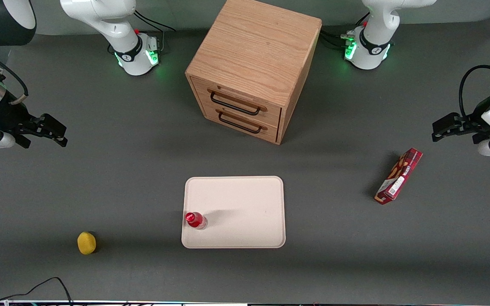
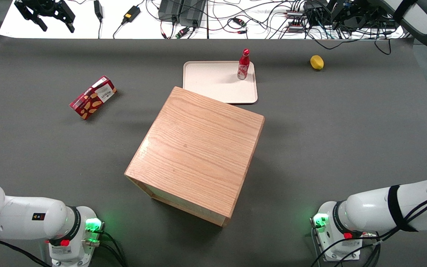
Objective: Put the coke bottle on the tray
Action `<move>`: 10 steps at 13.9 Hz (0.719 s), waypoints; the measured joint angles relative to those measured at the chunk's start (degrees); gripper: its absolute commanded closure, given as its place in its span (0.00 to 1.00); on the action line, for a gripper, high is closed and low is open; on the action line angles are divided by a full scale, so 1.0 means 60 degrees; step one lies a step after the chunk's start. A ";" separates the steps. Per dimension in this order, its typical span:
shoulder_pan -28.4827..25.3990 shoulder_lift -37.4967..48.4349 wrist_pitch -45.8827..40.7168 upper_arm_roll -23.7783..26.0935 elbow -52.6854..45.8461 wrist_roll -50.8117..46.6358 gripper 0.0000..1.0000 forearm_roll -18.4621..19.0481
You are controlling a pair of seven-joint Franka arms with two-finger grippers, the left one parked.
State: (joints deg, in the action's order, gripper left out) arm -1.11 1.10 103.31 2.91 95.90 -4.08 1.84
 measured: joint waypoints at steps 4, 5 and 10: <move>-0.0085 -0.0002 0.0000 -0.0324 0.0001 0.0052 0.00 -0.0020; -0.0249 -0.0001 0.0002 -0.0584 -0.0006 0.0086 0.00 -0.0026; -0.0490 -0.0024 -0.0344 -0.0861 -0.0427 0.0140 0.00 -0.0027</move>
State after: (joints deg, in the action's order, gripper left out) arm -4.05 0.95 101.25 -2.26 93.34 -3.24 1.68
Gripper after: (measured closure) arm 0.000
